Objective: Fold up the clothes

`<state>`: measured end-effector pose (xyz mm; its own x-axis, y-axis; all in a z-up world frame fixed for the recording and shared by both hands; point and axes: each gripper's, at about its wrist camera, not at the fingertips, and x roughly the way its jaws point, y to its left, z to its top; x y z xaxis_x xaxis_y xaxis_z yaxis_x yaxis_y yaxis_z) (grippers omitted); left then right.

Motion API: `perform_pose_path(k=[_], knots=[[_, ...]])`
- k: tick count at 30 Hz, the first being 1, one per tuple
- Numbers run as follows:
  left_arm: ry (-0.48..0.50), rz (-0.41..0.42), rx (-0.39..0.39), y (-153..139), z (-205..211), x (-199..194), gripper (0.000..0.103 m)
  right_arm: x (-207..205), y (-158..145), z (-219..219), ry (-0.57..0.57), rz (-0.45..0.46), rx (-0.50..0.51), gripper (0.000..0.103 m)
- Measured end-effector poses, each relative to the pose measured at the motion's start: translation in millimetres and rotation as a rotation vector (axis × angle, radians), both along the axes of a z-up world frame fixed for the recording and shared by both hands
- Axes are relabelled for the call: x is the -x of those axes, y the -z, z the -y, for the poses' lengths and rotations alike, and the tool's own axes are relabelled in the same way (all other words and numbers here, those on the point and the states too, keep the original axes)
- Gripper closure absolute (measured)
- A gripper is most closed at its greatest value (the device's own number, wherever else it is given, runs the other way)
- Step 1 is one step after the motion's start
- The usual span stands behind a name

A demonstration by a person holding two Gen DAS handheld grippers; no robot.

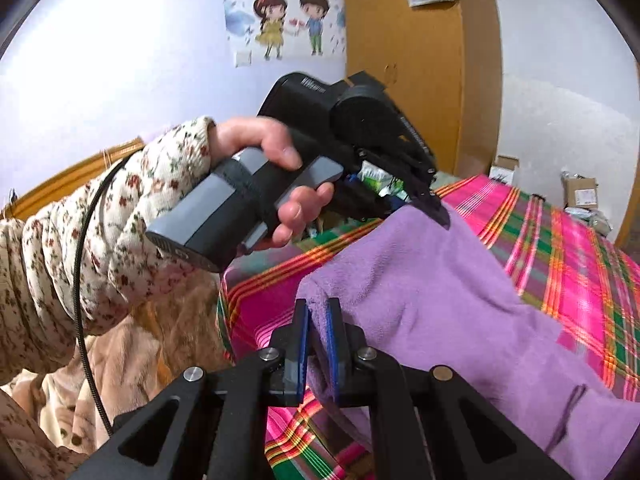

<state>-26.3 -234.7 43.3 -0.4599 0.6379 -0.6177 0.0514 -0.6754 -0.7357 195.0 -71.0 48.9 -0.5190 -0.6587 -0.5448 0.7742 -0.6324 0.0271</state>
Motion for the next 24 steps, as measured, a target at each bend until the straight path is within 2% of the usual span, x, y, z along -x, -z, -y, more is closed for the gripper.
perform_pose_path(k=[4, 15, 24], knots=[[0.001, -0.039, 0.000, -22, -11, -8, 0.087, -8, -16, -25, 0.037, -0.034, 0.047, 0.094], [0.061, -0.150, 0.011, -82, -85, -13, 0.087, -30, -53, -104, 0.173, -0.136, 0.190, 0.095], [0.148, -0.196, 0.029, -103, -151, -9, 0.087, -48, -68, -163, 0.292, -0.173, 0.246, 0.095]])
